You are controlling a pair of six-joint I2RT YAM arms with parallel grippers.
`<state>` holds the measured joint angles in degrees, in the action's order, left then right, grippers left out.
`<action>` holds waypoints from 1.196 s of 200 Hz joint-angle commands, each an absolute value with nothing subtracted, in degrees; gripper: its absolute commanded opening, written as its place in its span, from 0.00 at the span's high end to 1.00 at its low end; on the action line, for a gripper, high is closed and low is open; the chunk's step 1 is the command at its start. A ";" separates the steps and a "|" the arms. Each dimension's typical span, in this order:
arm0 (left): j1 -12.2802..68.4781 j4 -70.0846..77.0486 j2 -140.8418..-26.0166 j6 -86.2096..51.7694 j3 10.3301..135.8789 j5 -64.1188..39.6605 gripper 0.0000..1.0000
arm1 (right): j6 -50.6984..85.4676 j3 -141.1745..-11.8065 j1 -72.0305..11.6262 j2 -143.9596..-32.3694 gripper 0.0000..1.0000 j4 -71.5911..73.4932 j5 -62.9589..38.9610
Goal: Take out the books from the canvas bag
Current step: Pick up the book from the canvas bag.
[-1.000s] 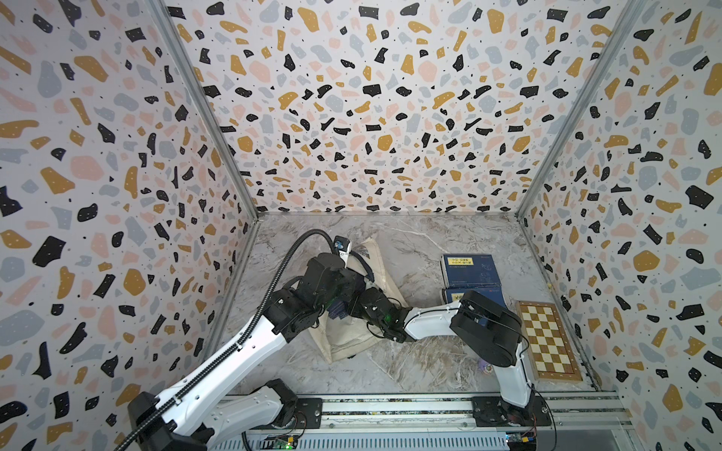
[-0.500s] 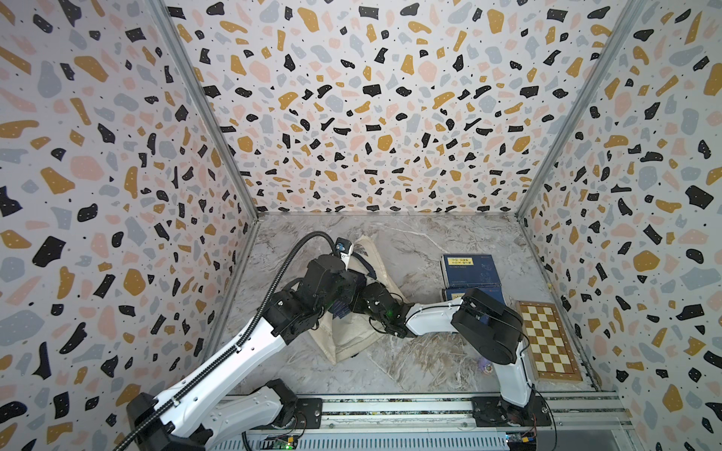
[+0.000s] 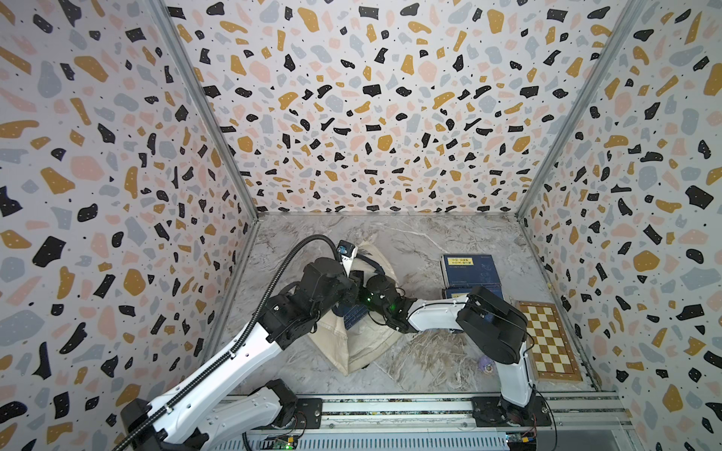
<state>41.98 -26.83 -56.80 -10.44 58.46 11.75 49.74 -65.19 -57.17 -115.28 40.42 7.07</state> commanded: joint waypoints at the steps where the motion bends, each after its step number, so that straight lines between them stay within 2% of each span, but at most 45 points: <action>1: 42.62 -19.51 -54.99 -9.34 59.06 11.38 1.00 | 48.96 -66.18 -56.65 -111.93 0.73 42.90 8.04; 61: 42.46 -20.35 -58.26 -9.37 59.58 21.78 1.00 | 49.16 -58.67 -56.69 -104.23 1.00 44.65 9.09; 87: 41.31 -21.71 -61.12 -10.29 60.83 24.25 1.00 | 47.50 -53.21 -56.63 -98.12 1.00 45.62 9.23; 142: 36.96 -27.05 -68.69 -15.05 65.71 21.71 1.00 | 43.59 -45.16 -56.76 -88.57 1.00 44.06 6.48; 200: 33.87 -28.64 -71.97 -17.61 67.52 21.00 1.00 | 35.33 -37.79 -58.10 -75.40 1.00 43.46 3.44; 239: 33.16 -29.20 -73.00 -18.06 68.38 19.01 1.00 | 31.44 -34.88 -58.09 -64.27 1.00 38.16 5.78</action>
